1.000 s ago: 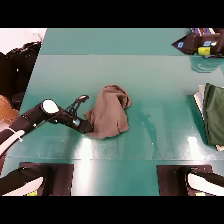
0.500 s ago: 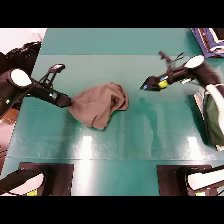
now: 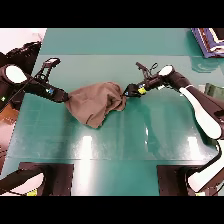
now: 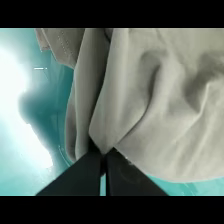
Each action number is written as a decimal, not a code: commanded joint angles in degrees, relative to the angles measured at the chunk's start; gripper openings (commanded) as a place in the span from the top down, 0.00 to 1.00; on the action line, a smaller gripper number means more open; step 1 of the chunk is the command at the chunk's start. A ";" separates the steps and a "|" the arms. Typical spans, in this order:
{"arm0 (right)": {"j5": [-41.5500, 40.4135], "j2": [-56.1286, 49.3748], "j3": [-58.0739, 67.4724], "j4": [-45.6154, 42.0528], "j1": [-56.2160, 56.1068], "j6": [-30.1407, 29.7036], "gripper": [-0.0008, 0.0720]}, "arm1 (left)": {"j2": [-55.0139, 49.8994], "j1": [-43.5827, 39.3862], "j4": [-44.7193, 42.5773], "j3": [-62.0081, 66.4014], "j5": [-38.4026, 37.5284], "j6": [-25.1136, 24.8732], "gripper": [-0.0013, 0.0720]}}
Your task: Fold the shirts.
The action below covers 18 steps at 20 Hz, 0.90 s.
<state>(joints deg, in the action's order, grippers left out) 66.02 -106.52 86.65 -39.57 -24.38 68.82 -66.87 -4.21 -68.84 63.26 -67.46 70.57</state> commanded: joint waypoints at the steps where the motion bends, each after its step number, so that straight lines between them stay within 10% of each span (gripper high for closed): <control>1: -3.02 -2.23 2.58 0.46 -2.36 -0.11 0.44 | 0.02 0.07 0.07 0.11 0.57 0.07 0.95; 3: -3.10 -3.04 3.65 0.35 -2.91 -0.24 0.97 | 0.04 0.07 0.04 0.11 0.55 0.17 0.95; 18: 6.47 33.77 27.93 -26.64 4.79 3.19 0.97 | 13.77 -0.11 -2.29 45.53 -6.43 4.17 0.95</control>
<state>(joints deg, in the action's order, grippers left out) 69.60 -79.29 111.37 -62.41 -19.79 71.68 -55.46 -4.29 -73.56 101.51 -71.11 74.87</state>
